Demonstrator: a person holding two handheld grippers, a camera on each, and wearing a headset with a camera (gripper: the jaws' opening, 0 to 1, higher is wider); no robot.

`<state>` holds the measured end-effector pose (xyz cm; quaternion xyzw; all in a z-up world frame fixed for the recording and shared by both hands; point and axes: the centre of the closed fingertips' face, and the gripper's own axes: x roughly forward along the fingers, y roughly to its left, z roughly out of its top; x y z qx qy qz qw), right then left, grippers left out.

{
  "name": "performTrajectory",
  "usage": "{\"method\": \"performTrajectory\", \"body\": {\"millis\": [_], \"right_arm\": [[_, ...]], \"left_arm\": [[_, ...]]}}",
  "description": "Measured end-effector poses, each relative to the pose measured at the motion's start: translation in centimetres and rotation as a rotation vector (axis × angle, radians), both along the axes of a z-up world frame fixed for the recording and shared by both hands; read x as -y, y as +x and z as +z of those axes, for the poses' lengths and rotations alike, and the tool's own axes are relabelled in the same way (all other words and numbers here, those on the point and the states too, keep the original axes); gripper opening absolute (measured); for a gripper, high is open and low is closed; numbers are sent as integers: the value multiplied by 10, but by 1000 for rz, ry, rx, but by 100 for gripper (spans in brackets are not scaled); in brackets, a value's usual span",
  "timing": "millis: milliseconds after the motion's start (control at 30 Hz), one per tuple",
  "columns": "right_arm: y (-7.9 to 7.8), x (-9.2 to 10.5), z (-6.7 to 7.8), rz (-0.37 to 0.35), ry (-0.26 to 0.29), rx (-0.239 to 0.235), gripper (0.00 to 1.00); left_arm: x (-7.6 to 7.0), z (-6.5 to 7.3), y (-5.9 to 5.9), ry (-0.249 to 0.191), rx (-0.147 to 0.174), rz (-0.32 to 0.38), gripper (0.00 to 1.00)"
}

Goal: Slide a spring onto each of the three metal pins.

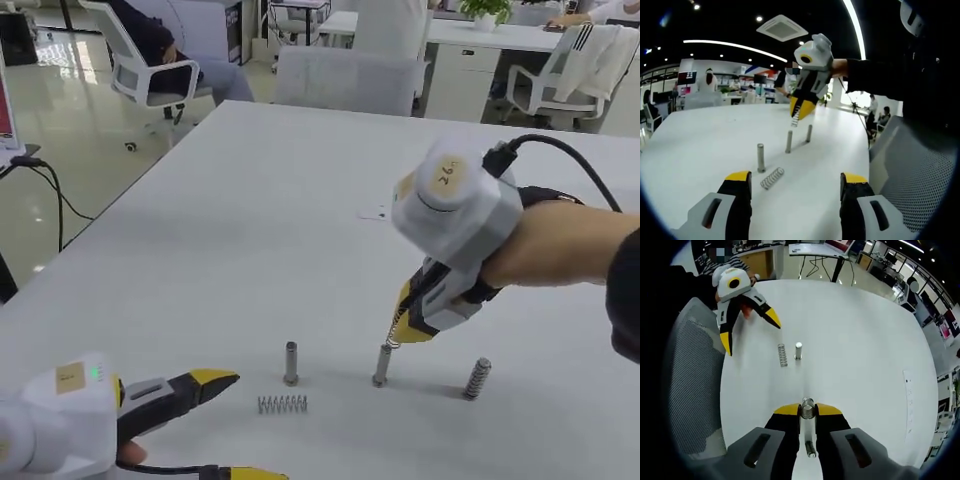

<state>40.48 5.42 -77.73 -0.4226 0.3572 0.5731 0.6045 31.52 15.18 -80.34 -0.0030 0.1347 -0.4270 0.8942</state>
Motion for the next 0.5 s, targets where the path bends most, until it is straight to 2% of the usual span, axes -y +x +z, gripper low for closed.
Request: {"method": "performTrajectory", "body": {"millis": [500], "right_arm": [[3,-3,-8,-6,-9,-16,8]], "left_arm": [[-2,-1,0,-2,-2,7,69]]}}
